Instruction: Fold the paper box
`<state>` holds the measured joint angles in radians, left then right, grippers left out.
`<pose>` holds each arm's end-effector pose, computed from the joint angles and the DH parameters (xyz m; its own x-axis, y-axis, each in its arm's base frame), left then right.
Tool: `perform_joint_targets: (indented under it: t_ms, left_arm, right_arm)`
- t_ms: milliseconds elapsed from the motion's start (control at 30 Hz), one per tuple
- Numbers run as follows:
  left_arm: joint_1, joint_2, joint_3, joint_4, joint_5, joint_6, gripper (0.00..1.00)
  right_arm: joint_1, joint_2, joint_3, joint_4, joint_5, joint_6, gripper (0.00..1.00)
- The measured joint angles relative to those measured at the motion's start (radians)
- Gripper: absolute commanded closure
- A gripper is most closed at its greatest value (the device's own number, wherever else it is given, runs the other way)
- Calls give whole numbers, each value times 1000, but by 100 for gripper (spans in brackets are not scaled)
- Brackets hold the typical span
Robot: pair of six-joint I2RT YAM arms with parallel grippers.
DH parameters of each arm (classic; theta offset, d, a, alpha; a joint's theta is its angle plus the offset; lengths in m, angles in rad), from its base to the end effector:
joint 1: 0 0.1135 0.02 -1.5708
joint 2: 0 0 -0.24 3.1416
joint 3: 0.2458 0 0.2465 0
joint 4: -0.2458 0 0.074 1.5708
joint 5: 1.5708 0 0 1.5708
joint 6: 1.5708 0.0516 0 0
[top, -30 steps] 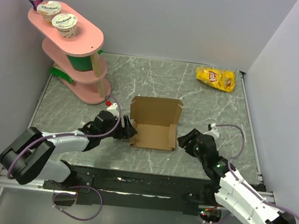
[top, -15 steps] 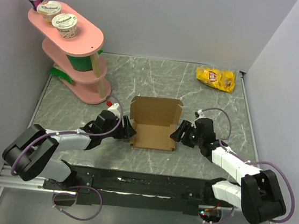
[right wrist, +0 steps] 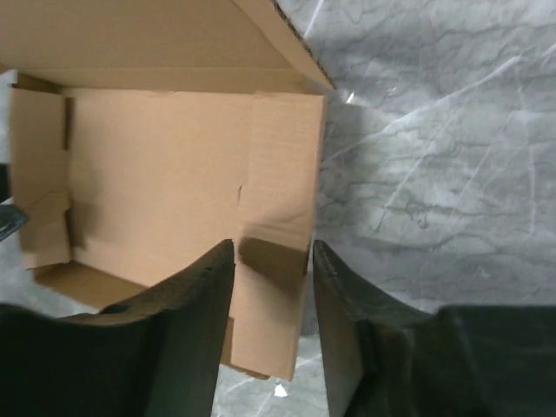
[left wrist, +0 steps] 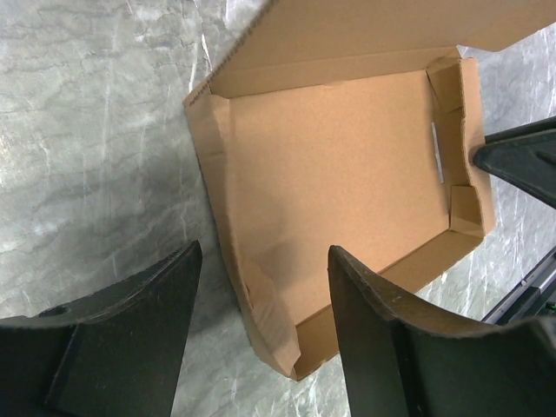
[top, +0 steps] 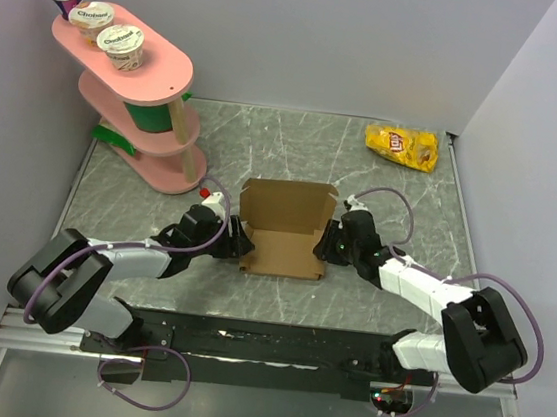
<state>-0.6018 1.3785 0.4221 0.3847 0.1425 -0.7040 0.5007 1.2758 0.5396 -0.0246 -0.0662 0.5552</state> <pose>0.2153 -0.1567 0.1206 -0.7664 -0.2509 -0.5913 0.2135 0.7687 -0.6029 0.2252 0.1271 0.1405 -0.7886 0.1680 -0.5915 -0.1239 0.8988 0.4205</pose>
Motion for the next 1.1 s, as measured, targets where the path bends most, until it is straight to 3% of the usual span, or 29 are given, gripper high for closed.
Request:
perform_joint_targets:
  t_ms: [100,400,500,600,633,700,767,1100]
  left_arm:
    - [0,0,0,2,0,0,34]
    - [0,0,0,7,0,1,34]
    - [0,0,0,7,0,1,33]
    - [0,0,0,8,0,1,33]
    - [0,0,0,8,0,1,33]
    - [0,-2,0,8,0,1,32]
    - [0,-6,0,7,0,2,32]
    - [0,-31,0,-1,-2,4,31]
  right_arm:
    - [19,27,23,-24,43,-7,70]
    - [87,127,105,-95,156,-29,63]
    - [116,154,129,-119,194,-34,66]
    - [133,180,141,-132,224,-37,77]
    - [137,188,143,-135,233,-37,86]
    - [142,199,145,-142,251,-40,89]
    - [147,206,151,-153,272,-36,98]
    - [207,290,244,-232,399,-37,100]
